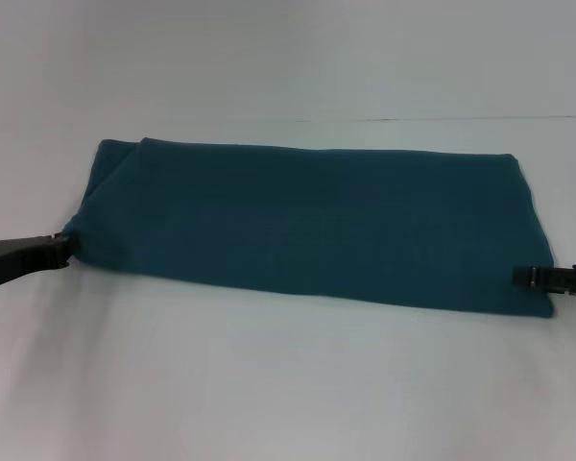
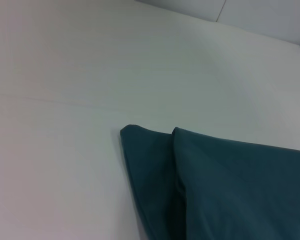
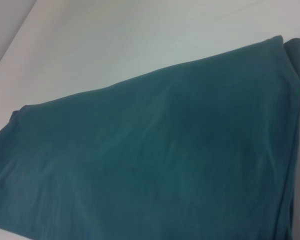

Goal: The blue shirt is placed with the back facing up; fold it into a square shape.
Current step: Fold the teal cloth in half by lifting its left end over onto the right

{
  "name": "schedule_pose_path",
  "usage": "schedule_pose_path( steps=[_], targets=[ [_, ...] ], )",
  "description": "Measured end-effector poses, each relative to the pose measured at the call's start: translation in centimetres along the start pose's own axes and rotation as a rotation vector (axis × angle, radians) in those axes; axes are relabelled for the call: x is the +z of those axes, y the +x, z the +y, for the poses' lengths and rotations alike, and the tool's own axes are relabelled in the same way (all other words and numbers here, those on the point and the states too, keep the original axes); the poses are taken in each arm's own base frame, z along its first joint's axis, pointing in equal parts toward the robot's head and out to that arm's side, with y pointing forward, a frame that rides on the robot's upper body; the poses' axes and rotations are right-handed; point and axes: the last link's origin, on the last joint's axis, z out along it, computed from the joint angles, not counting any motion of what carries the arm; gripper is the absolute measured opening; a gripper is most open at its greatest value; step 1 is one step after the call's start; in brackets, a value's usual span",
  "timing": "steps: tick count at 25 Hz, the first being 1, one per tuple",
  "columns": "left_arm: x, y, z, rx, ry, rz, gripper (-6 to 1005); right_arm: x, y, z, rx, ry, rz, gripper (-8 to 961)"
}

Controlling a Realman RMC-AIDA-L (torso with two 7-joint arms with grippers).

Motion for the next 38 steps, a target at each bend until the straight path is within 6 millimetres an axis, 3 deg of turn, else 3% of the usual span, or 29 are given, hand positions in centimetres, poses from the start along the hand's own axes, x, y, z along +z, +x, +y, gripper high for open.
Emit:
schedule_pose_path(
  steps=[9,24,30,32,38],
  targets=[
    [0.1,0.0,0.1,-0.005,-0.004,0.001,15,-0.9,0.1,-0.8,0.017,0.016,-0.014,739],
    [0.1,0.1,0.1,-0.004,-0.002,0.006,16,0.3,0.3,-0.1,0.029,-0.001,-0.016,674],
    [0.0,0.1,0.0,-0.003,-0.001,0.006,15,0.2,0.4,-0.2,0.028,0.002,-0.015,438],
    [0.0,0.2,0.0,-0.002,-0.001,0.007,15,0.2,0.3,-0.2,0.027,0.006,-0.019,222],
    [0.1,0.1,0.1,-0.004,-0.002,0.006,16,0.2,0.1,-0.5,0.021,0.019,-0.035,14]
  ],
)
